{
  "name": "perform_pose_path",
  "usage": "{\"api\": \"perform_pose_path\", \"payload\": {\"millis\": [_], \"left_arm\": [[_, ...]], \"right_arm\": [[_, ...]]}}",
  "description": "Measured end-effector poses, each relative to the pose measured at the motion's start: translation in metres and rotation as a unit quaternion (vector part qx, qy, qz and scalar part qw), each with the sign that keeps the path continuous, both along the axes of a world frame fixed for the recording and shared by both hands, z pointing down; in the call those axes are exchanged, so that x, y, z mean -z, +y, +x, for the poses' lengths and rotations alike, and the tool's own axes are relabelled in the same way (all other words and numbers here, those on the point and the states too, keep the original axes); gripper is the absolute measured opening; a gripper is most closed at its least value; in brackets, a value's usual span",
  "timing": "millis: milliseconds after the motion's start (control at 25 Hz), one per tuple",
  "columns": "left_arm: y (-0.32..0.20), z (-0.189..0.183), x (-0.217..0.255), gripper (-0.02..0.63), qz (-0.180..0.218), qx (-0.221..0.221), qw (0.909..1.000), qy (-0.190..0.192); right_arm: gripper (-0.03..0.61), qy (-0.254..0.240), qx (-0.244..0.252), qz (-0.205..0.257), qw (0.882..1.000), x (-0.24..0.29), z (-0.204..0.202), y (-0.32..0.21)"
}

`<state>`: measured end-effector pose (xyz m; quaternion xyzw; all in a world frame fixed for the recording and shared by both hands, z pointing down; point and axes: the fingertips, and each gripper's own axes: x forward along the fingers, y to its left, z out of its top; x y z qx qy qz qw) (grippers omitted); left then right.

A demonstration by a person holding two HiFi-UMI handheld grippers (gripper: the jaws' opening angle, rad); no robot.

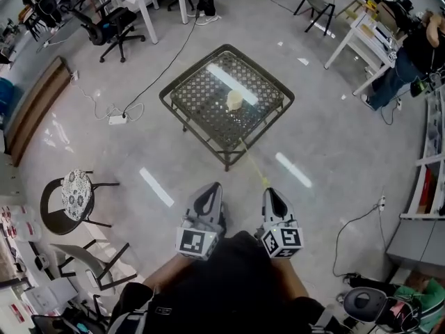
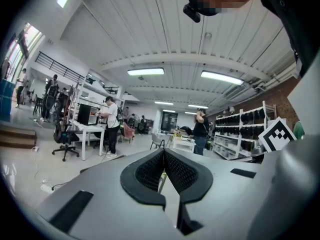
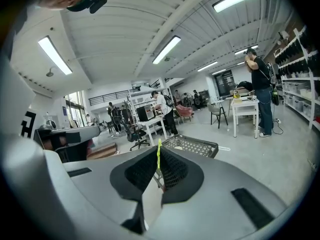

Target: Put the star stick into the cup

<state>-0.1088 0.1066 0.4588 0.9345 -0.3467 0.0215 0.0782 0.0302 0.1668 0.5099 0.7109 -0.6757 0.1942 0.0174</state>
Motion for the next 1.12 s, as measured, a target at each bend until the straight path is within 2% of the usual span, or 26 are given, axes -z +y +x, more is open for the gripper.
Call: {"api": "perform_pose_path", "payload": {"millis": [200,600,920,1120], "left_arm": [[-0.042,0.001,0.002,0.017,-0.004,0.011,0.9997,0.023],[-0.111,0.025,0.0,0.017,-0.016,0.043,0.9987,0.022],[-0.183,0.071,0.01,0.017,0.003,0.075,0.9969,0.023],[-0.219,0.096,0.011,0.017,-0.001,0.095,0.9954,0.015]], "right_arm": [[0.02,0.003,0.0,-0.001,1.0,-0.004,0.003,-0.048],[0.02,-0.004,0.022,-0.01,1.0,-0.011,0.036,-0.126],[0.02,0.011,0.063,-0.021,0.998,-0.019,0.08,-0.201],[0.02,0.015,0.084,-0.031,0.996,-0.027,0.107,-0.246]]}}
